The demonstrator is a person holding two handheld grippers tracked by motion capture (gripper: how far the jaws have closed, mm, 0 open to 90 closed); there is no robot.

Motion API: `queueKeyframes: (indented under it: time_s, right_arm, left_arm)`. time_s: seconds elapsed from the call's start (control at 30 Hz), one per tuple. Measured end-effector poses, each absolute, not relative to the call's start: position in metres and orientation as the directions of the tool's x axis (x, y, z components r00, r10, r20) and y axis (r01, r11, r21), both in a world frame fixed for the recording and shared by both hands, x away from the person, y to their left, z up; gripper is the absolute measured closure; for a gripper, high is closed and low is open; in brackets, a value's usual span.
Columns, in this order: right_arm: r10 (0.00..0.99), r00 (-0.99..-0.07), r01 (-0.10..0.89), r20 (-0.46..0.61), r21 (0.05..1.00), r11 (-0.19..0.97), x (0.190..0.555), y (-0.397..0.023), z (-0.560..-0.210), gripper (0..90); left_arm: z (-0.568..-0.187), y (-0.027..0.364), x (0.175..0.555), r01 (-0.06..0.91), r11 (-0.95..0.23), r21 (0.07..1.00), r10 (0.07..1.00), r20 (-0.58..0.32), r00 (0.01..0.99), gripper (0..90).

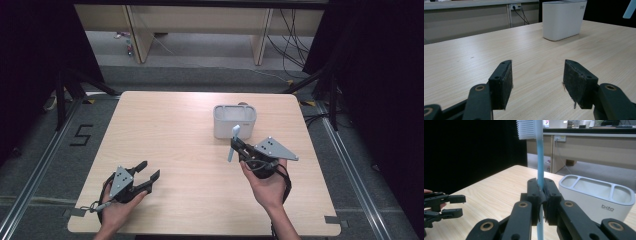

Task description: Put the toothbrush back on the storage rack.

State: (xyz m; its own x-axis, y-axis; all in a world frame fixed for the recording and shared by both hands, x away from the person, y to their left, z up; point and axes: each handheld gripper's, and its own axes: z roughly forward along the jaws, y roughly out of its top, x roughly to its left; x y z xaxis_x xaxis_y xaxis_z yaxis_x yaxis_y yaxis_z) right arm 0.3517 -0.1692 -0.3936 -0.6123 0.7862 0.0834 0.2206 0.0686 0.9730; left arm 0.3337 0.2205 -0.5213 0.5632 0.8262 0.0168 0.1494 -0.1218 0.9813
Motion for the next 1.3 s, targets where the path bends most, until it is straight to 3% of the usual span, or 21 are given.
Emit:
queueKeyframes:
  time_s: [1.3]
  right_arm:
    - [0.843, -0.536, 0.174, 0.033, 0.982, 0.072, 0.369, -0.192, -0.377, 84.9]
  left_arm:
    - [-0.524, 0.219, 0.332, 0.129, -0.11, 0.986, 0.828, 0.019, 0.56, 39.0]
